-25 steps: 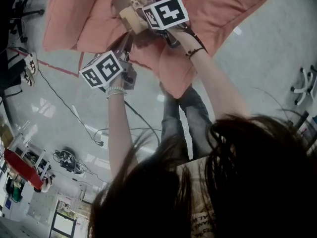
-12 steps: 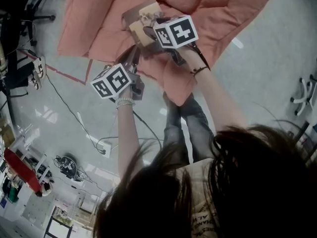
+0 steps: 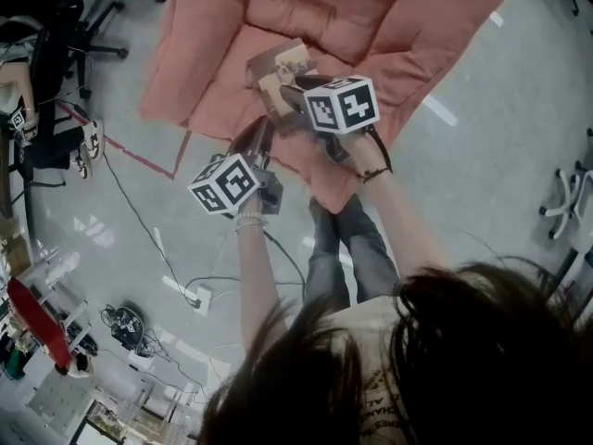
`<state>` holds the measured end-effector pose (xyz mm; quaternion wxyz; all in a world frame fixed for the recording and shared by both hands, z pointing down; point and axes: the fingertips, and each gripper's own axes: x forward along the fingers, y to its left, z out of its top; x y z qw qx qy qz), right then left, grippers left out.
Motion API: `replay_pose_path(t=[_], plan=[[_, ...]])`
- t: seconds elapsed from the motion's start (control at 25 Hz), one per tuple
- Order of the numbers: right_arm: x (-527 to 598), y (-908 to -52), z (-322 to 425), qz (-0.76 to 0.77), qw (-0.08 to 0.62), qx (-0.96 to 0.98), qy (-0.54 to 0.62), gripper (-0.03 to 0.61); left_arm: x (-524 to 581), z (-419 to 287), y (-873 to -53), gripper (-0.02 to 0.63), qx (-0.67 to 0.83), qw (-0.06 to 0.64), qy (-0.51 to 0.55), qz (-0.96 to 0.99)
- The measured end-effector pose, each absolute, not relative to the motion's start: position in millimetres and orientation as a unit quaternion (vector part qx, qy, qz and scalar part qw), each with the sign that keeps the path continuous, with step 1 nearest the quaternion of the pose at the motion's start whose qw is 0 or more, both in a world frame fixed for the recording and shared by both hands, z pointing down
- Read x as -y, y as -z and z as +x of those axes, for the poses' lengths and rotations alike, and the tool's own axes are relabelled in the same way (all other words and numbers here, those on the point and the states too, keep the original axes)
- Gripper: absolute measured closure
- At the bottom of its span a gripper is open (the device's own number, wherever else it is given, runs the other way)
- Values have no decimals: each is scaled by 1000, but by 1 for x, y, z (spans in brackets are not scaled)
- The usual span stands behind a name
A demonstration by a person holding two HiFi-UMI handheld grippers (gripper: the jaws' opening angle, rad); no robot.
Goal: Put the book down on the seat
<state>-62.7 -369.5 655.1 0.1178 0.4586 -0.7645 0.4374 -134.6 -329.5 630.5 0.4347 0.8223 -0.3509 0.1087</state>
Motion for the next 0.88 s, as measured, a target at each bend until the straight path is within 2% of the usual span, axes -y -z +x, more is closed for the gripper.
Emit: replay_pose_path(t=[0.88], plan=[[291, -481, -70, 465, 54, 797, -383, 557, 266, -118, -471, 618, 344, 370, -72, 860]])
